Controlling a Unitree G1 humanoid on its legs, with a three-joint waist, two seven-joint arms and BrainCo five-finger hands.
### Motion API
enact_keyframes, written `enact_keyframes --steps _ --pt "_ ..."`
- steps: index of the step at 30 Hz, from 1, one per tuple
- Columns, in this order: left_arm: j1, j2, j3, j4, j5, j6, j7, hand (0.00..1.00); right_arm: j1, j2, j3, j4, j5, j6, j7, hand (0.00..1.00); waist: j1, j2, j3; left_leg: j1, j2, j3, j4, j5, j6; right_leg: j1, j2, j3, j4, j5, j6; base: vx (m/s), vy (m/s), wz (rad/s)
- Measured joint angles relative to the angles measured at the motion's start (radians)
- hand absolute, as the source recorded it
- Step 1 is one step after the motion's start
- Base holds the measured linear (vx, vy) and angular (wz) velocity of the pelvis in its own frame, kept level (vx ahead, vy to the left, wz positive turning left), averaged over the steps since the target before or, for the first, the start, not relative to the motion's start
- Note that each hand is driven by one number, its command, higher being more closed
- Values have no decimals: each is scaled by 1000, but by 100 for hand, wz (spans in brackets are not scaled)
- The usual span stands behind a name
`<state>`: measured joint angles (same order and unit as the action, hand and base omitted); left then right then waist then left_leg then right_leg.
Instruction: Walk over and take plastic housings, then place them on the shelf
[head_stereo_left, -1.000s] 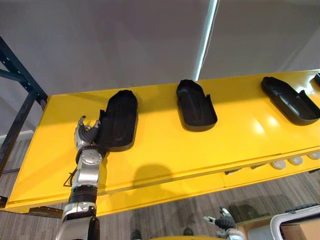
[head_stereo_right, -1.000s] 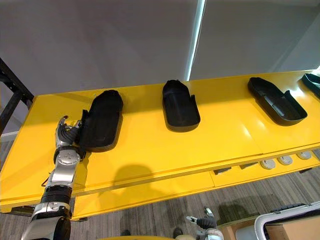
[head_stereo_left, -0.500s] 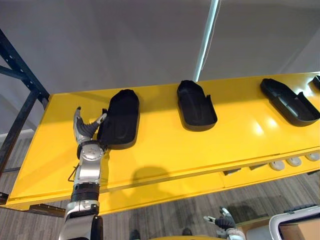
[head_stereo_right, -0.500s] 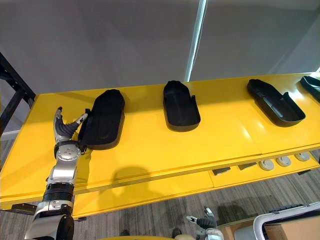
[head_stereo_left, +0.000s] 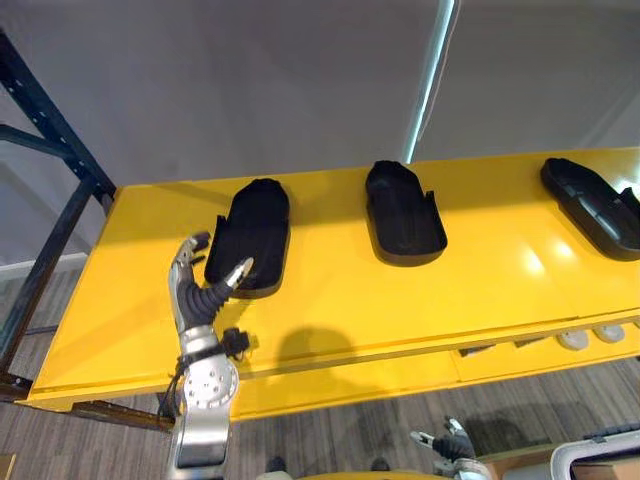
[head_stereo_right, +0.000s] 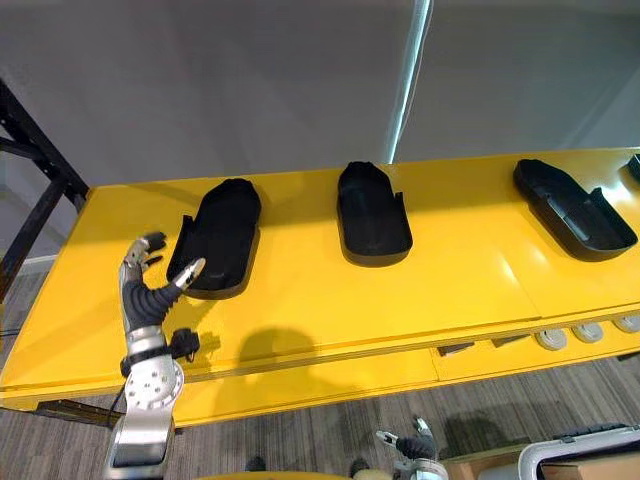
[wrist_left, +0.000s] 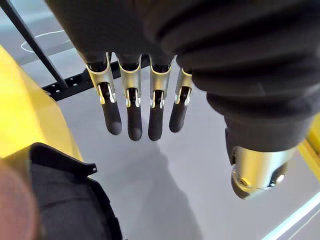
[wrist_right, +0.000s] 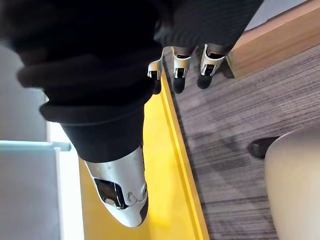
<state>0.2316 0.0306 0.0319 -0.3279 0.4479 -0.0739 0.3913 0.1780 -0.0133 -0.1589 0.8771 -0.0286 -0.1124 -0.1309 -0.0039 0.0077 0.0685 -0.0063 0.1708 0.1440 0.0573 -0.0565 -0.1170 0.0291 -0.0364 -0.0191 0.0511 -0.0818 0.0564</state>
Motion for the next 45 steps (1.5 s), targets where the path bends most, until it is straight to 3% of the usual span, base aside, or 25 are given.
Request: enact_keyframes --steps 3,11,19,28,34,45 --pt "69 -18 4 -32 -5 -11 -36 100 8 7 0 -6 -1 2 0 0 19 -5 0 -22 3 -2 29 -20 1 -5 -1 -5 1 -5 4 -28 3 5" --pt "142 -75 9 -66 -47 -21 -109 100 27 46 1 -73 -1 7 1 0 26 -21 -7 -51 16 1 100 -60 -4 -1 -1 -10 4 -6 7 32 7 0" --pt "100 -84 -14 76 -48 -22 -129 100 27 46 19 -86 -2 7 1 0 25 -31 -14 -49 18 21 102 -66 5 0 0 -1 3 -7 7 -15 1 -2" --pt "-30 -35 -71 301 -42 -15 -130 100 31 22 21 -64 -4 8 1 0 17 -8 -48 -2 8 33 -5 -8 -10 -22 2 2 -5 -4 3 13 -8 -5" --pt "-120 3 -73 381 -33 -10 -126 100 19 7 22 -29 -13 11 2 0 8 -7 -49 16 0 34 -52 13 -8 -17 0 0 -23 7 0 0 0 0" --pt "-240 64 -70 499 -24 -3 -119 100 -1 5 23 -23 -22 12 3 0 -38 -13 -46 20 -17 29 -95 52 5 -17 -11 -4 -65 52 6 -46 9 -1"
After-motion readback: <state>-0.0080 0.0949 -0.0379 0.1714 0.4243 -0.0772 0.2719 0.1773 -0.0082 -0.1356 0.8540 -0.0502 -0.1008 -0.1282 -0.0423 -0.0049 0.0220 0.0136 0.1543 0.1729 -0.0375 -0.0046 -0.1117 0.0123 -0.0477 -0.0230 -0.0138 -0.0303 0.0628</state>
